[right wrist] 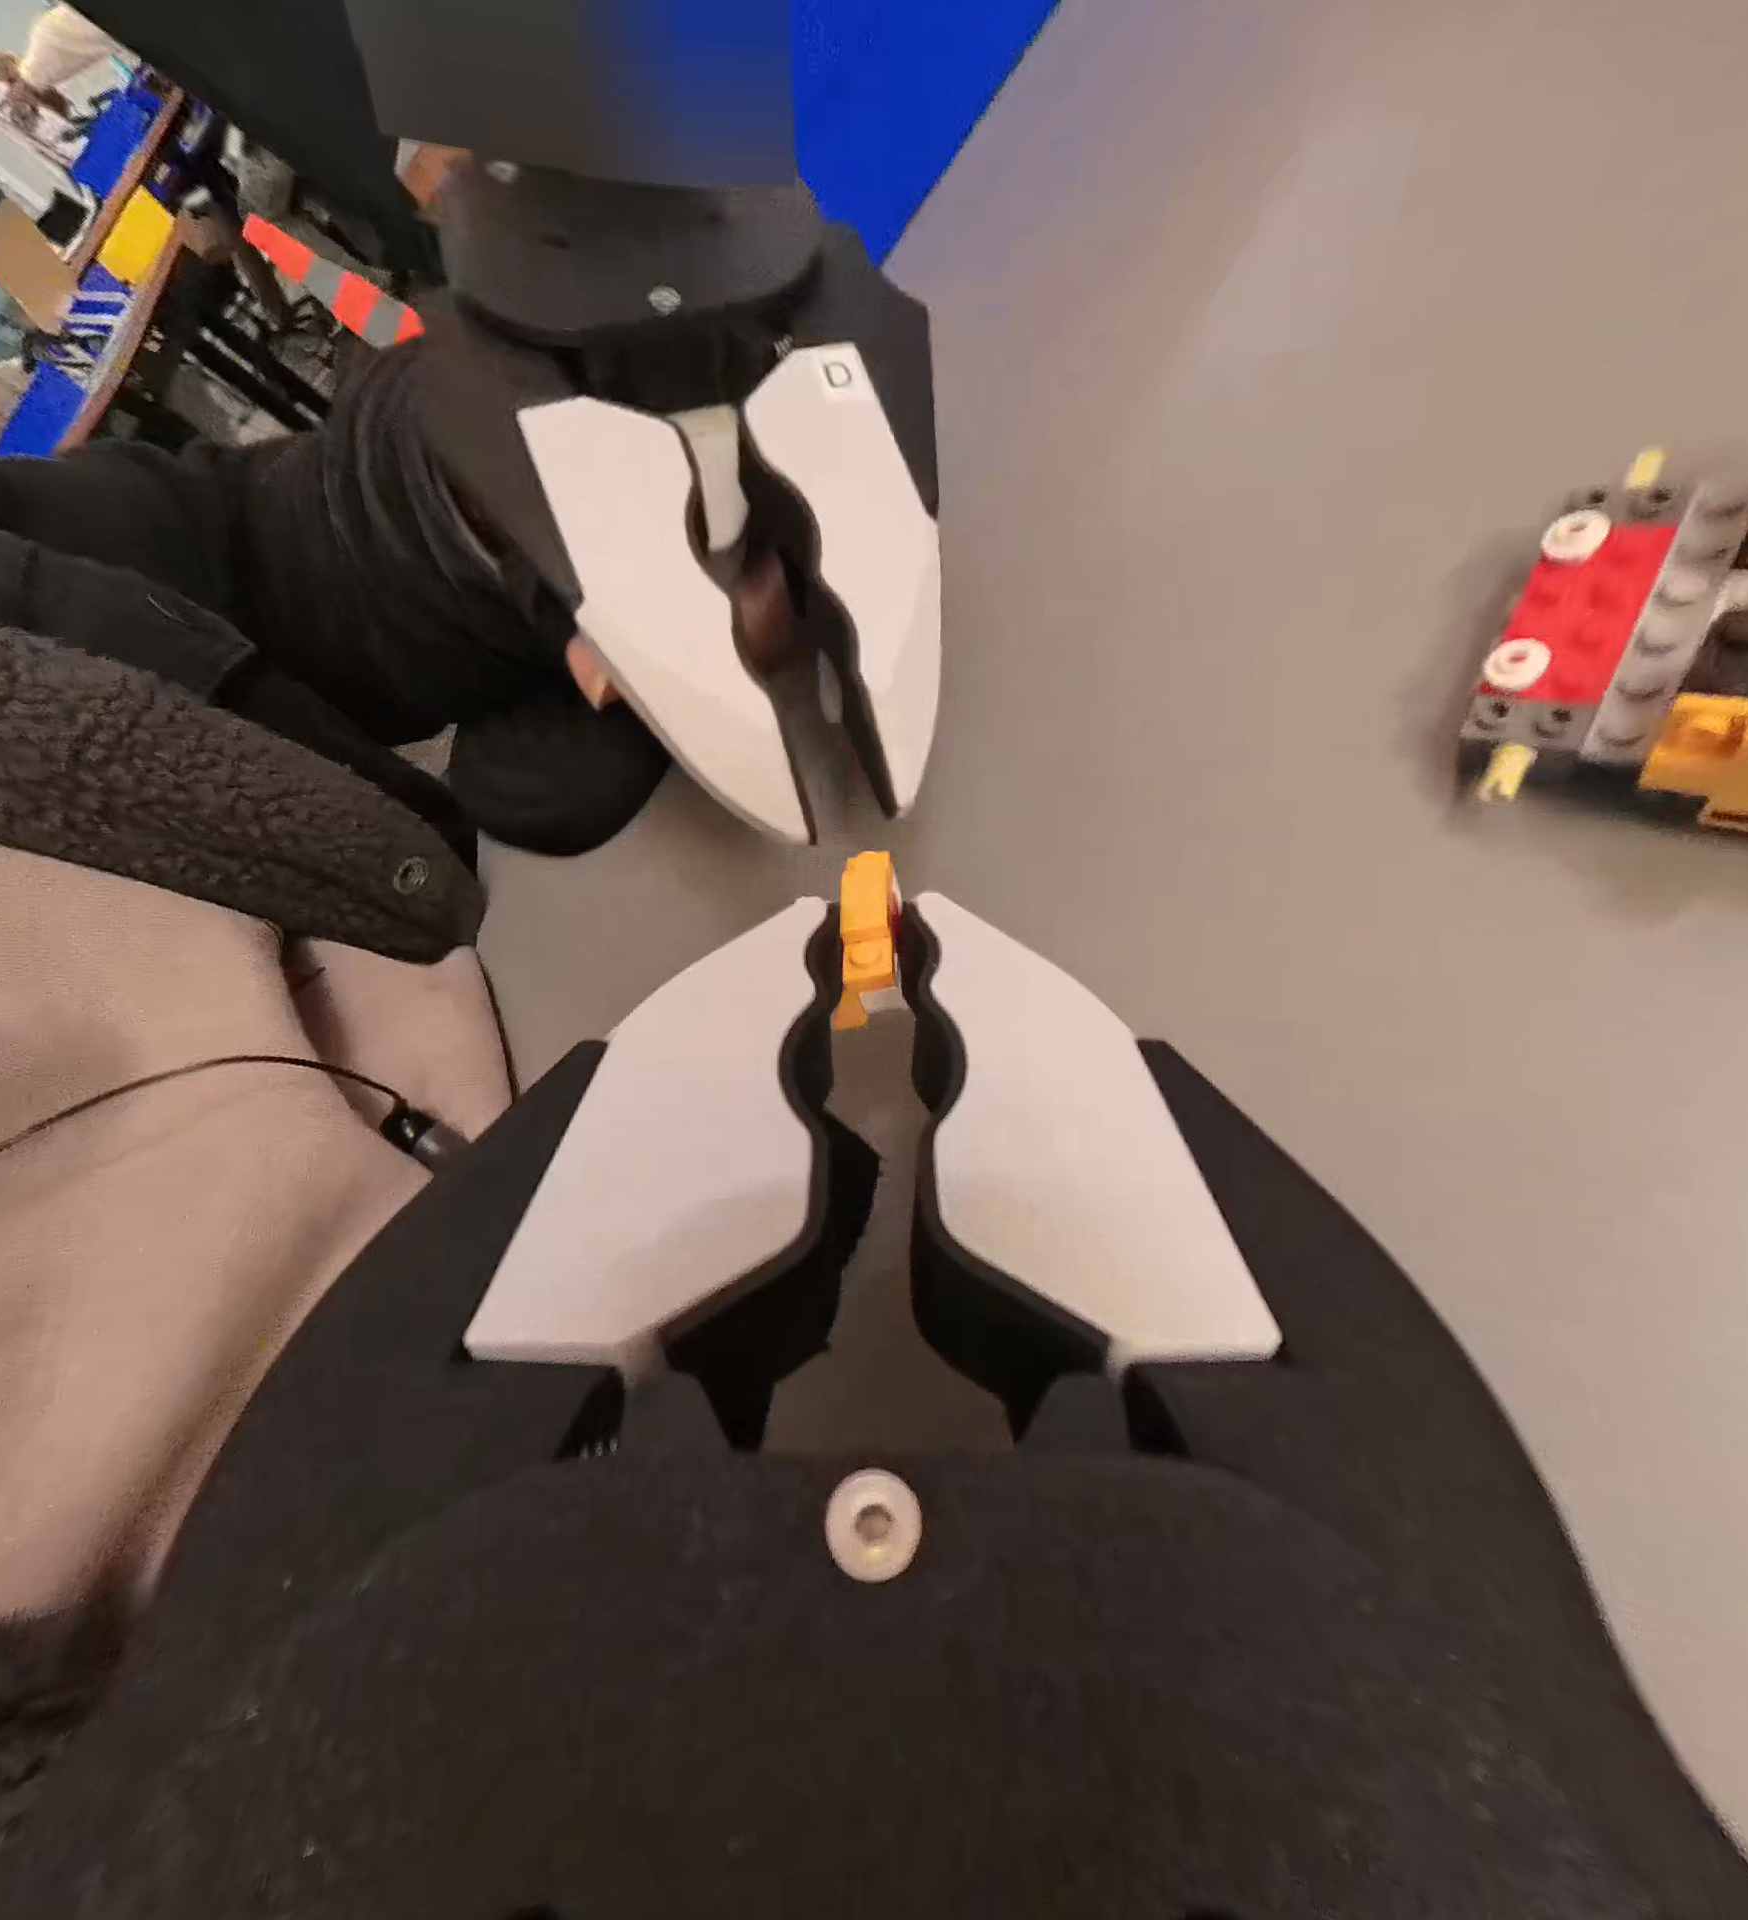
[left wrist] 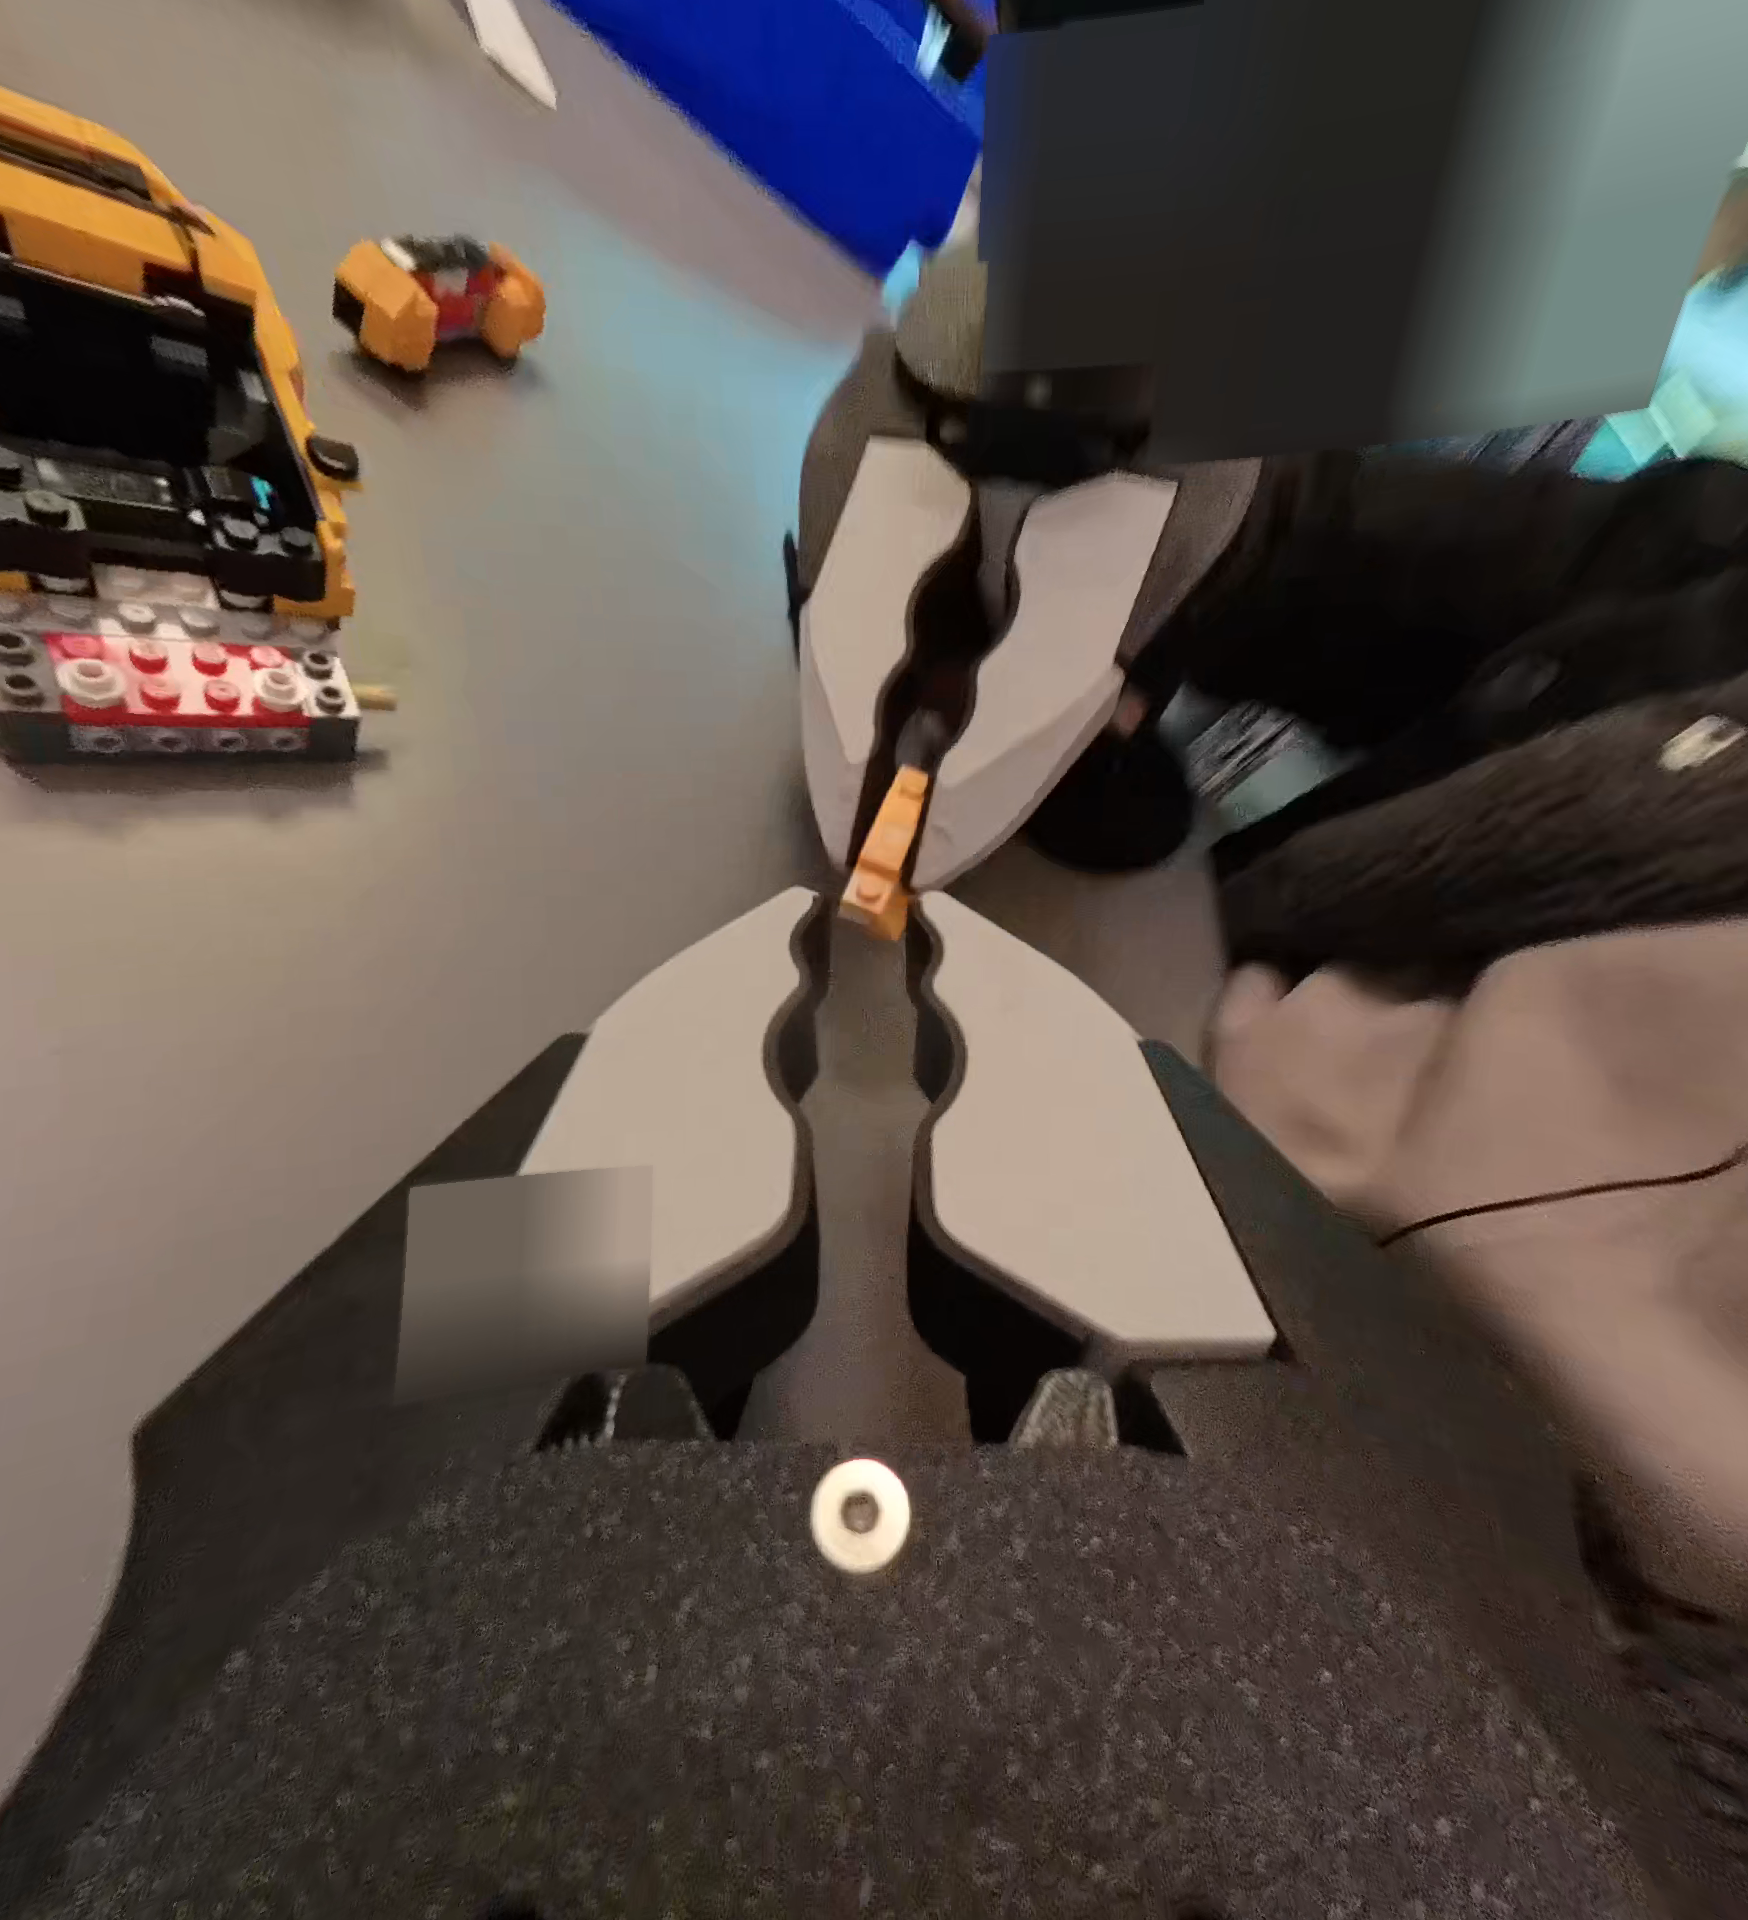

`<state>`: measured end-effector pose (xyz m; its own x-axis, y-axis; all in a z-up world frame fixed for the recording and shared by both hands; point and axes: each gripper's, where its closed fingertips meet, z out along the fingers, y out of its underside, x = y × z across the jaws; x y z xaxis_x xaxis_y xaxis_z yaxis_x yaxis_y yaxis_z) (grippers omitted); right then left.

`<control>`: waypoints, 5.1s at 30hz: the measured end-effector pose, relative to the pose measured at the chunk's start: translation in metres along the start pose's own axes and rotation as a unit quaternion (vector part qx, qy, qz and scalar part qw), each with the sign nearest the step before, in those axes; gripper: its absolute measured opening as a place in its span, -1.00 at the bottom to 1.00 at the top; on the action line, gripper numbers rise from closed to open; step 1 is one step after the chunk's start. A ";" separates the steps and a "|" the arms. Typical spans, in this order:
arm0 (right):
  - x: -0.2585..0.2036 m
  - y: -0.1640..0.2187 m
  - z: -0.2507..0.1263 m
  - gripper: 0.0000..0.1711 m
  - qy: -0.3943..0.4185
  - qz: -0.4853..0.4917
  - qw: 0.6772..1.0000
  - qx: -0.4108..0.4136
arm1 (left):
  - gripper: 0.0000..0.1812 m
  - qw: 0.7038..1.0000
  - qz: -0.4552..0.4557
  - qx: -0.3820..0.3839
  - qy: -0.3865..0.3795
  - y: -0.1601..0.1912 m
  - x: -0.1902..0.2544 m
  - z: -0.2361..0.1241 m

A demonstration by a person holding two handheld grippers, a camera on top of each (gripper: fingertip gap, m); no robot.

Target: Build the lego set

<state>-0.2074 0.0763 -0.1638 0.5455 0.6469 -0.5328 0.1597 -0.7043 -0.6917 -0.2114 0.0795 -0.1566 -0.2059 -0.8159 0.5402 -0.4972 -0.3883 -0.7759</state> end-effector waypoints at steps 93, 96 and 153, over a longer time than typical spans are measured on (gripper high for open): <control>0.084 0.007 -0.019 -0.69 0.185 -0.286 0.931 -0.134 | -0.84 0.933 0.262 -0.069 -0.236 0.006 -0.046 -0.013; 0.062 0.015 -0.010 -0.76 0.148 -0.284 0.935 -0.155 | -0.84 0.933 0.263 -0.073 -0.234 0.007 -0.046 -0.013; 0.008 0.035 0.014 -0.74 0.001 -0.126 0.977 -0.172 | -0.85 0.936 0.304 -0.146 -0.097 0.043 -0.006 0.017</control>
<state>-0.2092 0.0608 -0.1990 0.4545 0.8125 -0.3651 0.5562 -0.5790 -0.5961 -0.2173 0.0606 -0.1987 -0.3819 -0.9220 -0.0640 -0.5531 0.2835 -0.7834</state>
